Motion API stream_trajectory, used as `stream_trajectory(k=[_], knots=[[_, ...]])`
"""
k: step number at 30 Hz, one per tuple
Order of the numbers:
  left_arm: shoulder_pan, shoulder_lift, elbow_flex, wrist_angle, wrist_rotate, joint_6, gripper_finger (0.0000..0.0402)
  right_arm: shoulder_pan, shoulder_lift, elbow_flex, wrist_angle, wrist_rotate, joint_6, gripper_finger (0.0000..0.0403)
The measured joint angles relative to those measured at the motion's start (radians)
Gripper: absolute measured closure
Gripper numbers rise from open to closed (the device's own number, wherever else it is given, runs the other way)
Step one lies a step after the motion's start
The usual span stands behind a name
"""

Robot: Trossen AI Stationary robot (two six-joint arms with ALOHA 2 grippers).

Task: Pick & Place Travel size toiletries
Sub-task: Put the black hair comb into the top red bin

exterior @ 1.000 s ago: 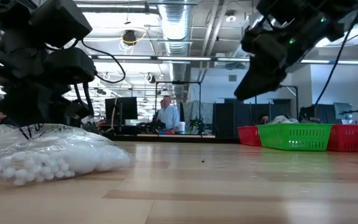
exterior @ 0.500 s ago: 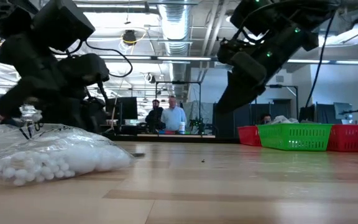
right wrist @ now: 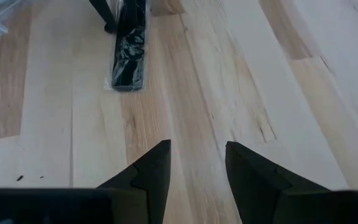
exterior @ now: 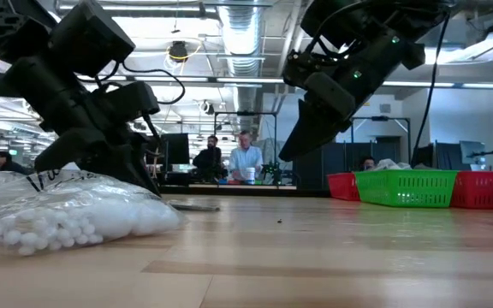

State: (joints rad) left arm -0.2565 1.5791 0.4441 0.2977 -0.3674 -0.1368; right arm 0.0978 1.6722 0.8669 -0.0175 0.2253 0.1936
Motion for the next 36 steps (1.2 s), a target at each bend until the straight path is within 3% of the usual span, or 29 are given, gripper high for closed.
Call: stream_trajectory(k=[10,19,26,36], knots=[[0.03,0.078,0.006,0.038,-0.042,-0.029,0.0316,0.001,0.0,0.0,0.015,0.0,-0.002,0.0266],[0.048,0.09,0.004,0.089,-0.037,-0.05,0.0396,0.021,0.071,0.0,0.146,-0.023,-0.041,0.0266],[0.049,0.09,0.004,0.101,-0.028,-0.056,0.0401,0.025,0.165,0.002,0.304,-0.023,-0.099,0.0267],[0.048,0.092,0.004,0.125,-0.025,-0.076,0.0401,0.025,0.314,0.101,0.31,-0.023,-0.126,0.0259]])
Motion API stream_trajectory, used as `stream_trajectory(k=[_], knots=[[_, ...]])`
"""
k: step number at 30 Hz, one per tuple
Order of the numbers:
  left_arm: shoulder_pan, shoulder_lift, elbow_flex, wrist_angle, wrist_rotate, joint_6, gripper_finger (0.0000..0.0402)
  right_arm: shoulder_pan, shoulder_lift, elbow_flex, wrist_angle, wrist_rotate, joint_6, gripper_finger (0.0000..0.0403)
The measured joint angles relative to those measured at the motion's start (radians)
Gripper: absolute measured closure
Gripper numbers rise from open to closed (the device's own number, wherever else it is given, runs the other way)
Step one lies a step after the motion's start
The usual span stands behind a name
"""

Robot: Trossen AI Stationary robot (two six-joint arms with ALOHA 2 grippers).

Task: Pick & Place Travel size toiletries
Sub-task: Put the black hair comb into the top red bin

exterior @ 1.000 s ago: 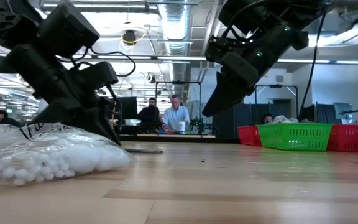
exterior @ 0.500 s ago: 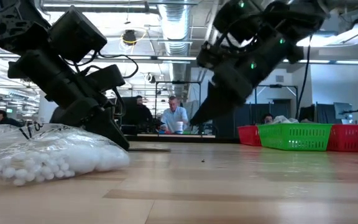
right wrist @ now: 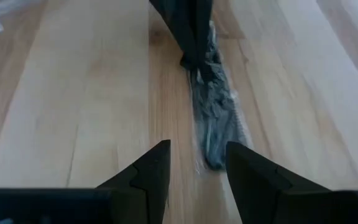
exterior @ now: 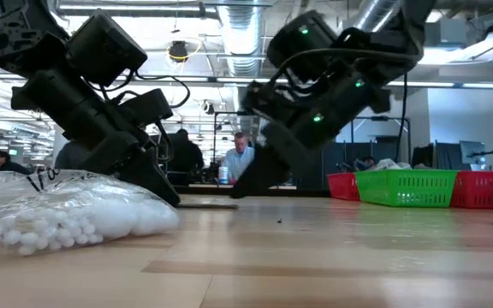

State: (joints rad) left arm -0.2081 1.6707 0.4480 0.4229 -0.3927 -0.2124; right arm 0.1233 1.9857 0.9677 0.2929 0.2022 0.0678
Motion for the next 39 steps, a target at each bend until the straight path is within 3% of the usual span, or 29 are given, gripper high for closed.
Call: stream_trajectory(k=[10,18,23,31,39], knots=[[0.0,0.001,0.008,0.013,0.037,-0.04,0.0401,0.001,0.103,0.131,-0.08,0.002,-0.065,0.0261],[0.0,0.003,0.029,0.016,0.079,-0.04,0.0401,0.001,0.11,0.143,-0.104,0.005,-0.075,0.027],[0.0,0.003,0.03,0.024,0.078,-0.049,0.0401,0.001,0.111,0.143,-0.127,0.004,-0.076,0.0302],[0.0,0.002,0.03,0.029,0.086,-0.058,0.0401,0.002,0.111,0.141,-0.135,0.002,-0.083,0.0394],[0.0,0.002,0.031,0.049,0.086,-0.057,0.0401,0.001,0.112,0.14,-0.135,0.001,-0.079,0.0402]])
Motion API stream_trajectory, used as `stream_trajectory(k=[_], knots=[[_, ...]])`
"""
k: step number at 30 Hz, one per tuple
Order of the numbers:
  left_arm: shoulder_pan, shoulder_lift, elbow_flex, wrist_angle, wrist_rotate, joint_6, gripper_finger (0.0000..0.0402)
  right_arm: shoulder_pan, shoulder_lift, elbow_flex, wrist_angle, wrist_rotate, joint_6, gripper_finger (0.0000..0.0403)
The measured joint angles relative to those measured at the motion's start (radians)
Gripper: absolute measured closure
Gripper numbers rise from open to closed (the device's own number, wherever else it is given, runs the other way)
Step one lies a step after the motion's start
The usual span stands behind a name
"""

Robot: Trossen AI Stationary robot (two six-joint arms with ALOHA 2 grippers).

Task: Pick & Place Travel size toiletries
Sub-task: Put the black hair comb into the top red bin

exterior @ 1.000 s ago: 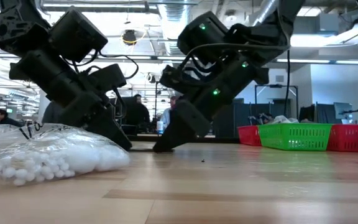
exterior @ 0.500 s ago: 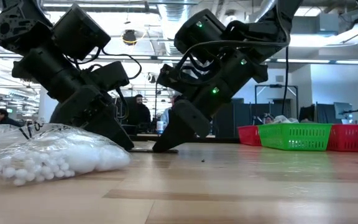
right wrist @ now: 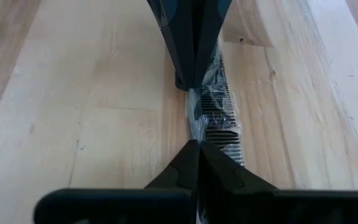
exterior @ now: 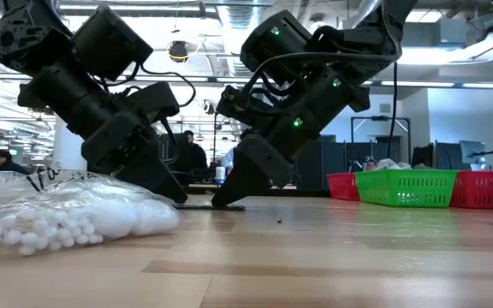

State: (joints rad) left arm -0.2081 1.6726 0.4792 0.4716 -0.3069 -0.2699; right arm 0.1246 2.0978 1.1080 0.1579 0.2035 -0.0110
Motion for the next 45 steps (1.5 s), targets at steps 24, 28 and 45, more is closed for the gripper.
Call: stream_trajectory(k=[24,28,45], knots=[[-0.004,-0.227,-0.054,0.01,-0.089,0.052,0.04,-0.001,-0.166,-0.008,-0.221,0.099,-0.015,0.0403],[-0.004,-0.227,-0.068,0.011,-0.089,0.022,0.04,-0.012,-0.218,-0.006,-0.276,0.115,-0.015,0.0403],[-0.015,-0.227,-0.077,0.018,-0.089,-0.001,0.04,-0.143,-0.349,-0.003,-0.493,0.191,-0.016,0.0403]])
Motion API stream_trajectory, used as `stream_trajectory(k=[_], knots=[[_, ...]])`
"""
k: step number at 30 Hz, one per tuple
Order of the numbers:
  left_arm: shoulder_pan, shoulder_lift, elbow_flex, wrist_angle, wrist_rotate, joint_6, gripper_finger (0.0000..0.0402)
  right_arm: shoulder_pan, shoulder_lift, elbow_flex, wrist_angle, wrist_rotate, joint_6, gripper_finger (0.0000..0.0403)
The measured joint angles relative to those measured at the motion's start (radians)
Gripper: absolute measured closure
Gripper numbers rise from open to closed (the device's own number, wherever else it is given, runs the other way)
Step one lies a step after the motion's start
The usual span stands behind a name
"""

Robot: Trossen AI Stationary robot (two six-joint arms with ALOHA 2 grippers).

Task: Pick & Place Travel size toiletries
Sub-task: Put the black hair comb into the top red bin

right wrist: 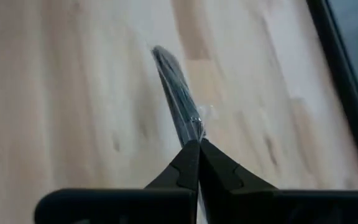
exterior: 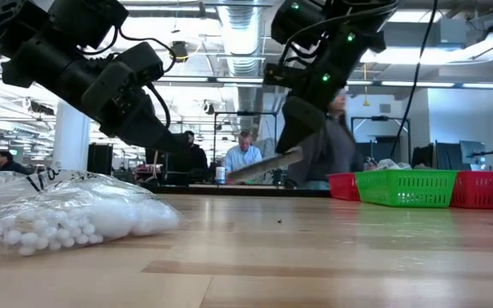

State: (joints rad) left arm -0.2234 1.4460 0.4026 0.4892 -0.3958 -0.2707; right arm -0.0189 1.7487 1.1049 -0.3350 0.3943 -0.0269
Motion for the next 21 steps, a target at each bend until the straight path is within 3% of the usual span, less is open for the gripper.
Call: stream_trajectory(k=[14,21], knots=[[-0.001,0.0,-0.005,0.011,0.0,-0.013,0.04,-0.183,-0.162,0.0,-0.24,0.103,0.033,0.0403],[-0.01,0.0,-0.006,0.012,0.0,-0.024,0.04,-0.29,-0.218,0.0,-0.318,0.105,0.058,0.0403]])
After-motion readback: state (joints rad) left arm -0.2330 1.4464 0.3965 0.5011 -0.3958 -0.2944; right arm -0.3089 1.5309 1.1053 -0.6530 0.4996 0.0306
